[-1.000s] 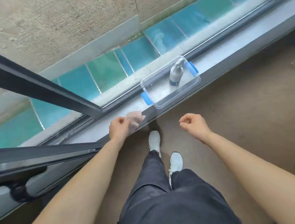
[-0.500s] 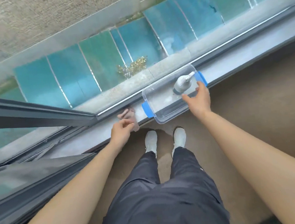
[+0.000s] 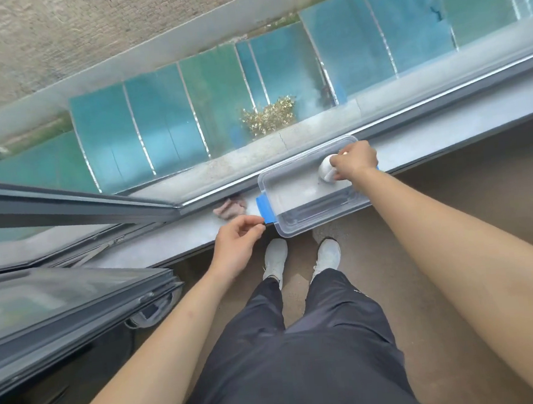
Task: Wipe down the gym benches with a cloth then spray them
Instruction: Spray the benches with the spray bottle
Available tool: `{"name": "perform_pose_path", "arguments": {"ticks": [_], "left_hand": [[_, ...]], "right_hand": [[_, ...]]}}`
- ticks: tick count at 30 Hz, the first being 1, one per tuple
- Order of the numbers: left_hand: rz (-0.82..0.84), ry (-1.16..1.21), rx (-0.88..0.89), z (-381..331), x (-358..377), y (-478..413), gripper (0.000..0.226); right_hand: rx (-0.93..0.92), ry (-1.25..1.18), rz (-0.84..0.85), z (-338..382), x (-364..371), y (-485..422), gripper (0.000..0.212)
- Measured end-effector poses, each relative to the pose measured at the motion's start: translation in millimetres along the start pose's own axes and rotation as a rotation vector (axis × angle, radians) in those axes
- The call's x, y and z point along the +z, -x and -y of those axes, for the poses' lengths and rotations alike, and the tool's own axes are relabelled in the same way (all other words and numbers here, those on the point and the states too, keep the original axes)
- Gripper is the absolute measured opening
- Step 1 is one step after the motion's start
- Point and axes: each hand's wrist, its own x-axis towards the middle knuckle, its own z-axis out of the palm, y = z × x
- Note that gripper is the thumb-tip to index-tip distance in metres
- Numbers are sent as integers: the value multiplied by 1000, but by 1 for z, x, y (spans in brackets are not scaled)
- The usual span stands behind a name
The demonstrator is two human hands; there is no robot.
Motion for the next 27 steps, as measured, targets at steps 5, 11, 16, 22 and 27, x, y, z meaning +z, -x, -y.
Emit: {"name": "perform_pose_path", "arguments": {"ticks": [5, 11, 16, 22, 27], "left_hand": [[-20, -27, 46, -33, 13, -7, 9], [154, -294, 266, -79, 37, -18, 31], [361, -675, 586, -116, 59, -36, 89], [683, -720, 615, -137, 63, -47, 59], [951, -572, 626, -135, 69, -30, 60]], "right_hand": [[-119, 38, 150, -19, -48, 12, 21], [-417, -1, 385, -25, -132, 58, 14], [-571, 61, 455, -13, -190, 113, 18], [-561, -9, 266, -27, -212, 187, 17], [-440, -207, -30, -72, -200, 232, 28]]}}
